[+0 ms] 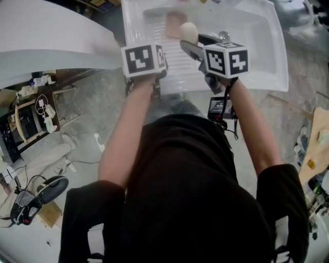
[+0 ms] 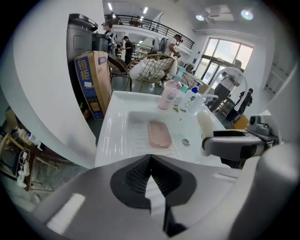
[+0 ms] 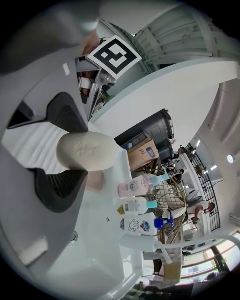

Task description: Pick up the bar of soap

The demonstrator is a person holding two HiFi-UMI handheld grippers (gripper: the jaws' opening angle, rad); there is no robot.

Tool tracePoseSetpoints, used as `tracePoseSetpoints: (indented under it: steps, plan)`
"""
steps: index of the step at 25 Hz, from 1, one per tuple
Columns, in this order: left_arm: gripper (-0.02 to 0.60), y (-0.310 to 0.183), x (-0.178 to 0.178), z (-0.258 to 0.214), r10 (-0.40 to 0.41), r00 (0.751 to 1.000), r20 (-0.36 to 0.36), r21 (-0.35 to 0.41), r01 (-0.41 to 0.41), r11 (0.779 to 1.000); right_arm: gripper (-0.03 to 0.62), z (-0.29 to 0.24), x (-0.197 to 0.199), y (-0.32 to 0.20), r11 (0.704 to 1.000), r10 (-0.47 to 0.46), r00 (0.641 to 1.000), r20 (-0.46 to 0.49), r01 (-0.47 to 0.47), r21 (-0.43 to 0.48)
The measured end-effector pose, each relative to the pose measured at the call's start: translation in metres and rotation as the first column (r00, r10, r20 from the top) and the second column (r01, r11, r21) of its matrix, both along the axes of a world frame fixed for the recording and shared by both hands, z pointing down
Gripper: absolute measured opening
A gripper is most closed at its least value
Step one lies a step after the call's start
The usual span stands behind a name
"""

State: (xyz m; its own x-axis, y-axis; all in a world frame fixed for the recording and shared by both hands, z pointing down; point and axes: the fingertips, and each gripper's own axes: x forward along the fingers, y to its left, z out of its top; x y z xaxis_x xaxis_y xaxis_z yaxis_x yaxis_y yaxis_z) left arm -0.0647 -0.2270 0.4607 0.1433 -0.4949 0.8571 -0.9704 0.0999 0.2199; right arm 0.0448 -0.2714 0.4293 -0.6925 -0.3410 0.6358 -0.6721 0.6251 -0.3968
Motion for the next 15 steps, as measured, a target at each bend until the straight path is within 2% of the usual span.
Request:
tracePoseSetpoints:
  steps: [6,15]
  plan:
    - [-0.002,0.009,0.017,-0.003,0.015,1.0,-0.012,0.008,-0.014,1.0,0.268,-0.002,0.009,0.014,1.0,-0.002,1.0,-0.016,0.002,-0.002]
    - [-0.002,0.051,0.004,-0.012,0.03,1.0,0.0,0.025,-0.03,0.999,0.268,0.003,-0.007,0.059,0.999,0.032,0.996,-0.081,-0.035,-0.035]
